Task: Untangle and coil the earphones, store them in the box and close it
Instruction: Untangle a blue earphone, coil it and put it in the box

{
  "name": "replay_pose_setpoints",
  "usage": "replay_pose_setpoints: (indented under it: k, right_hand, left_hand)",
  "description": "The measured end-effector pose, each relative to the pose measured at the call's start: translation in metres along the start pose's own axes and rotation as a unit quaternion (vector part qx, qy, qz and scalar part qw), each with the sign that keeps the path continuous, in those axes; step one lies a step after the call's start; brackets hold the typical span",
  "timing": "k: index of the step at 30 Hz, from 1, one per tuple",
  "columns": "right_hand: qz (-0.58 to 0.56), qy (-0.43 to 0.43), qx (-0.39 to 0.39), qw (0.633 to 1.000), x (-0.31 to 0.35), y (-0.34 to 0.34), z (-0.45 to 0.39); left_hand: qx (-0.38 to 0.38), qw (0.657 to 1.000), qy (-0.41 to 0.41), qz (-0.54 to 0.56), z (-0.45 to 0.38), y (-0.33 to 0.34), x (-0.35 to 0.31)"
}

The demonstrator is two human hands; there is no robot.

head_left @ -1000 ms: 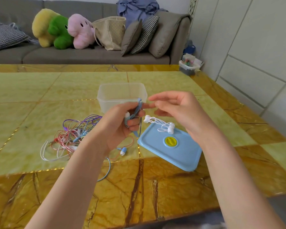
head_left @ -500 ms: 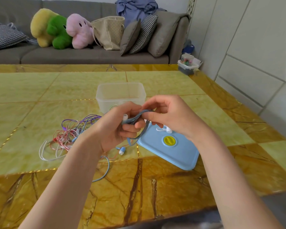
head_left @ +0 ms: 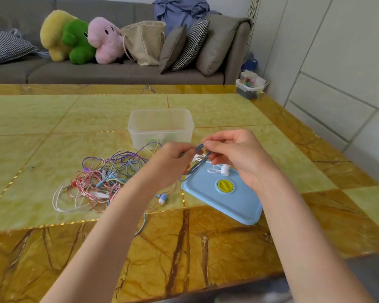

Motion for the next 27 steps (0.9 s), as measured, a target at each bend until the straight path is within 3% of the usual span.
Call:
replay_pose_setpoints:
  k: [4,8,10,13,18,22,27]
  right_hand:
    - [-0.031,0.023,-0.027,0.999,-0.008,-0.003,-0.002]
    - [-0.008,0.029,-0.034,0.999,-0.012,-0.001,-0.003]
    - [0.010,0.022,-0.027,0.999,-0.010,0.001,-0.003]
    - [0.020,0.007,0.007,1.000,-0.001,0.004,-0.004]
    - [0.060,0.022,0.082,0.995,0.000,0.006,0.001]
    - [-0.011,0.050,0.239,0.970,-0.005,0.038,0.016]
    - [-0.034,0.040,0.275,0.960,0.001,0.047,0.025]
  left_hand:
    - [0.013,0.987,0.015,-0.157,0.005,0.028,-0.010]
    - [0.026,0.981,0.004,-0.192,0.005,0.040,-0.002]
    - [0.042,0.990,-0.026,-0.135,0.003,0.035,0.003]
    - [0.084,0.991,-0.058,0.083,0.008,0.031,0.005]
    - [0.149,0.917,-0.068,0.363,0.022,0.029,-0.001]
    - [0.220,0.868,-0.055,0.442,0.030,0.033,-0.011]
    - [0.293,0.833,-0.018,0.469,0.038,0.040,-0.024]
Point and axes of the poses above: each hand's wrist, its own z-axis away from the middle knuckle, its own y-axis out of the palm, x = y × z, the point moved 10 cm from there along -z, towards the middle knuckle, and after that the axes turned 4 degrees about -z, right-handed, at the moved point
